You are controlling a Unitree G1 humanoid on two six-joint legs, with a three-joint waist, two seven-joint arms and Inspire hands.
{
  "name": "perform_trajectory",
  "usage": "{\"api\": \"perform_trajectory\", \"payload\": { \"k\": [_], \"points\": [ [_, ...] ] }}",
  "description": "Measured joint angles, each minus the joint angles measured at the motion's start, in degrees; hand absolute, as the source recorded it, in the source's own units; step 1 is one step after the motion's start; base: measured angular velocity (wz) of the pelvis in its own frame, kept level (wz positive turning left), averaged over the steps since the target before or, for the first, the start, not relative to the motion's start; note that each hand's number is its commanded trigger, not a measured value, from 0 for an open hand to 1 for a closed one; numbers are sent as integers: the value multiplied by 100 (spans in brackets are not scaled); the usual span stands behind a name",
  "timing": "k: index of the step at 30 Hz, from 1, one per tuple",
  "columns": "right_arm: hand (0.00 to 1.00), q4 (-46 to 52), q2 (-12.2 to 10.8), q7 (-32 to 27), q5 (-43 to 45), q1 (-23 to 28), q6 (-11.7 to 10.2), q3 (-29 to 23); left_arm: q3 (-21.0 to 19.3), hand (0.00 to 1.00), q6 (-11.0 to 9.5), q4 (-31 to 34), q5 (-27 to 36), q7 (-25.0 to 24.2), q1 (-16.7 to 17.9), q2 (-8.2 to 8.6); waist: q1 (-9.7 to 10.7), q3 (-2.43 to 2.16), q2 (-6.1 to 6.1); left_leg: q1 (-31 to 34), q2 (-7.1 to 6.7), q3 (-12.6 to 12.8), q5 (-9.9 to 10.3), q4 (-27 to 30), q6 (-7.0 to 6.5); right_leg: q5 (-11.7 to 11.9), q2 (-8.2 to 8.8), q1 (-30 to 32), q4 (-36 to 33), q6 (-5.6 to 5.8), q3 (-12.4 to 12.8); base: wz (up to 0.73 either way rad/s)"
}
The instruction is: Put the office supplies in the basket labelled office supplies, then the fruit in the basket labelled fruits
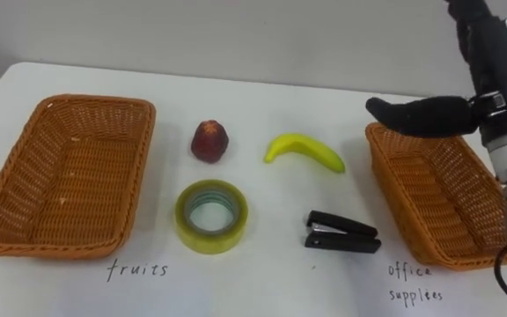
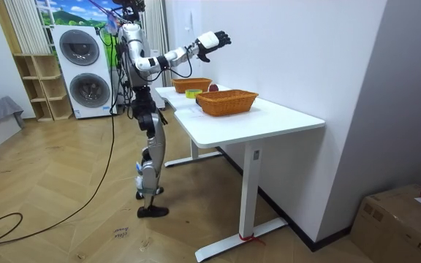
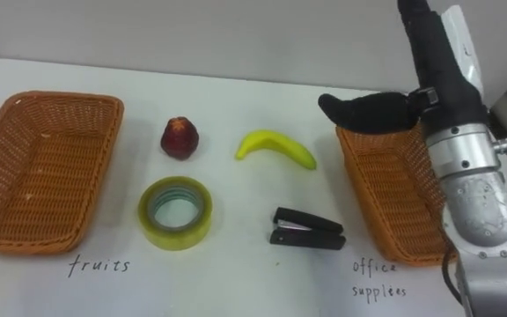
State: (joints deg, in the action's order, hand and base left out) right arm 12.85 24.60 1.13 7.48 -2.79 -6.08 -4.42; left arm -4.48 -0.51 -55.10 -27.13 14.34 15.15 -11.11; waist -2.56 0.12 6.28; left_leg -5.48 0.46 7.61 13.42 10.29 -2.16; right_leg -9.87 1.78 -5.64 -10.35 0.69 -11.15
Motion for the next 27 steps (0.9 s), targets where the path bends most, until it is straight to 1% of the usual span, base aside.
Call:
{"api": "perform_trajectory", "payload": {
  "k": [2,4,5,9,16,20,24,27],
  "points": [
    [0,-80,0,75,150,0,0,44,27,0,-1,2,-4,-35,-8,-12,1,5,17,0,-3,0,0,0,0,0,1,1,0,0,-1,0],
    [0,-137,0,171,256,1,12,107,37,0,-1,2,-4,-120,-11,-50,1,24,48,3,-4,0,0,16,0,0,0,7,1,0,-1,0],
    [0,-137,0,194,277,1,19,109,38,0,-1,2,-4,-140,-10,-55,1,26,52,6,-4,0,0,20,0,0,0,10,1,0,-1,0],
    [0,-139,0,302,356,1,50,109,38,0,0,1,-4,-171,-9,-67,-3,23,59,13,-7,-18,0,23,0,1,2,13,5,1,-2,2],
    [0,-296,-1,525,408,16,103,112,36,0,15,1,-4,-293,-25,-97,-9,6,89,36,-13,-27,0,36,-1,1,5,-1,75,1,1,1],
    [0,-296,-1,682,418,188,123,128,35,0,18,1,-4,-399,-60,-117,-70,6,93,36,-11,-27,0,35,-1,1,5,1,74,1,1,0],
    [0,-297,0,912,427,236,136,317,37,0,18,2,-4,-407,-78,-117,-77,8,88,64,-8,-25,0,34,0,1,-1,22,71,0,-5,0],
    [0,-297,-1,1078,427,239,137,337,34,0,18,2,-4,-407,-118,-117,-107,8,87,91,-8,-25,0,38,0,2,-1,52,64,-1,-3,0]
  ]
}}
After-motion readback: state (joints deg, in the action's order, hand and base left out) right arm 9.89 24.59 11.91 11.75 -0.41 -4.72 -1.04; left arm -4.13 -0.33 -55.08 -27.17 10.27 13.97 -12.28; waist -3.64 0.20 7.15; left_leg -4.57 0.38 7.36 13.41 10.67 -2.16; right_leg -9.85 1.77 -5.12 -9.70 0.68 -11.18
